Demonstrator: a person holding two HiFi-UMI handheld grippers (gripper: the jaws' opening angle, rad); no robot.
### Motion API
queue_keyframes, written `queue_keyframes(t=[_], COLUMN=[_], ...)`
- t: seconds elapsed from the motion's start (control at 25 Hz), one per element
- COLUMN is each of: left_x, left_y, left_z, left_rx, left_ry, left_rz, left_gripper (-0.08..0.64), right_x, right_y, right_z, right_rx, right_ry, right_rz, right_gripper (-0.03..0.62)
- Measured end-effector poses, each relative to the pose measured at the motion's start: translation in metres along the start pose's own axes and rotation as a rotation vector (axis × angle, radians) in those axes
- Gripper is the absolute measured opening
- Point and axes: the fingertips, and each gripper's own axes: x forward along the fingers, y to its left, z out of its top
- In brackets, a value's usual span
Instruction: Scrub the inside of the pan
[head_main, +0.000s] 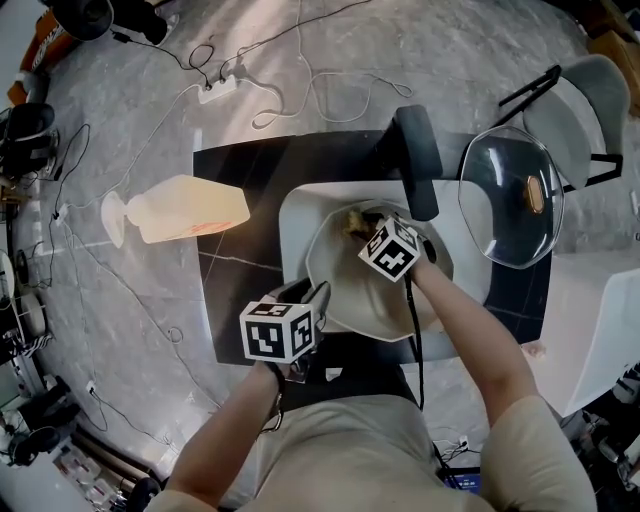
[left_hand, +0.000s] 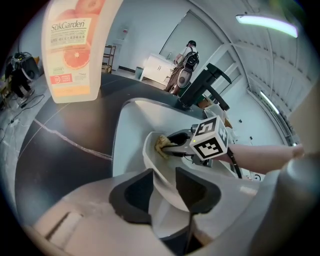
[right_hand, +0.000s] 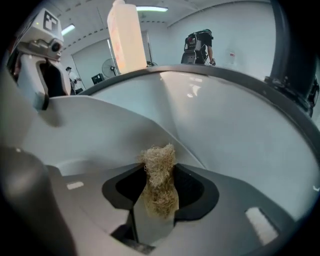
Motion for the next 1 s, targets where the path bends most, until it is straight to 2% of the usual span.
queue_keyframes(t=[0.08,0.24,0.36,0.44,0.64,0.76,0.88,1.0], left_x=[0.0,0.0,0.0,0.0,0.001,0.0,0.0,0.0], left_y=[0.0,0.0,0.002,0.002,0.001,0.001,0.0,0.0], left_z=[0.0,0.0,0.0,0.0,0.0,0.0,0.001,0.0], left_rx=[0.007,0.0,-0.004,-0.006,-0.014,-0.019,-0.021,-0.026], left_ry=[-0.001,-0.007,-0.007,-0.005,-0.004,-0.002,-0.006,-0.011], left_rz=[-0.002,-0.007,-0.007,-0.009,-0.011,-0.017,-0.024,-0.028], left_gripper=[0.152,0.152,0.152,0.152,0.152,0.152,0.152,0.152], right_x=[-0.005,-0.02,-0.026,-0.03,-0.05,-0.072,-0.095,-0.113], right_y=[-0.017,-0.037,-0.037,-0.033,-0.006,0.012,0.038,0.067], right_z=[-0.015,-0.046,-0.063,-0.077,-0.119,-0.137,-0.146,-0.143], right_rx=[-0.007,0.043,-0.023,-0.058,-0.124,-0.132,-0.109,-0.078], right_ry=[0.039,0.129,0.241,0.33,0.612,0.755,0.829,0.84], right_rz=[-0.051,-0.115,-0.138,-0.124,-0.019,0.052,0.173,0.307], right_gripper=[0.178,0.173,0.172,0.17,0.164,0.163,0.161,0.16])
